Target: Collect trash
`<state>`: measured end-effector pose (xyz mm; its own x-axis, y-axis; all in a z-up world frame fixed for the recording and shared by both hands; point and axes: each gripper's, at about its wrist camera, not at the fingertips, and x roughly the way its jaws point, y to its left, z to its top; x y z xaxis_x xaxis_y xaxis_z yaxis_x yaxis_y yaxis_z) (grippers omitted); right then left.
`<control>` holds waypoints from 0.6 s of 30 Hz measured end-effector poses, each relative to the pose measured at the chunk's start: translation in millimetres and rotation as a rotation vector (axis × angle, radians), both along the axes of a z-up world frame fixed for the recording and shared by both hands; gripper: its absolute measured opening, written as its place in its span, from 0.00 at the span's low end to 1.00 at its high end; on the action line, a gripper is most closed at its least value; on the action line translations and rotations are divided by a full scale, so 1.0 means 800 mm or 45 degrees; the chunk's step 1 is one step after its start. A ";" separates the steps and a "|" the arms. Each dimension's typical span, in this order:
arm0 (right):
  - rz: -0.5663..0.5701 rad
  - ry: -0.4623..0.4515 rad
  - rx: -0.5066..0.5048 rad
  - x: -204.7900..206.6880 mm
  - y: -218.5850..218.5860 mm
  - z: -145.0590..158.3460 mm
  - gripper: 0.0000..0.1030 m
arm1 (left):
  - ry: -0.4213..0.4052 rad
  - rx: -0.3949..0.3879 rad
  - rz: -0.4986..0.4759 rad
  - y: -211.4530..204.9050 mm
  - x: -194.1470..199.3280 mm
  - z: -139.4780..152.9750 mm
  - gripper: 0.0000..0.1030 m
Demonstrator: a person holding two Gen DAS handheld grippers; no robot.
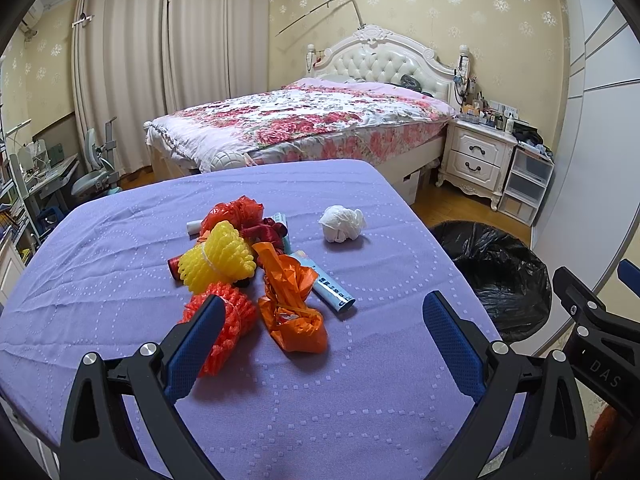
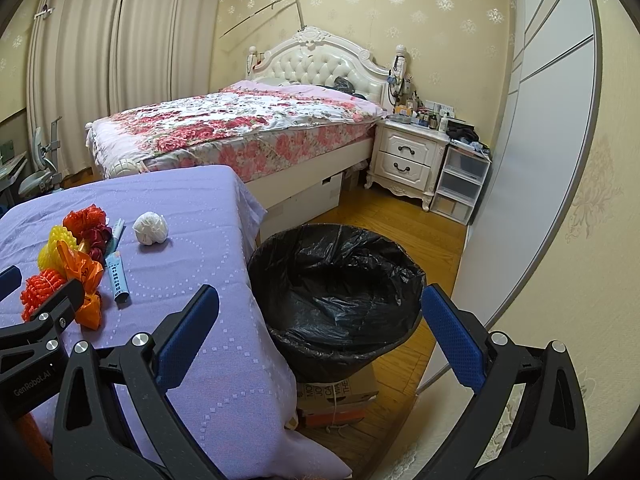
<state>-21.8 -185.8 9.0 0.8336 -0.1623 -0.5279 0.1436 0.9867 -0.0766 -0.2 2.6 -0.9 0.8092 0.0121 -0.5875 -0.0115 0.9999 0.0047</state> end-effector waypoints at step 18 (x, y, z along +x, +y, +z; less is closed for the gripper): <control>0.000 0.002 0.001 0.000 0.000 0.000 0.96 | 0.001 0.003 -0.001 -0.001 0.000 0.002 0.93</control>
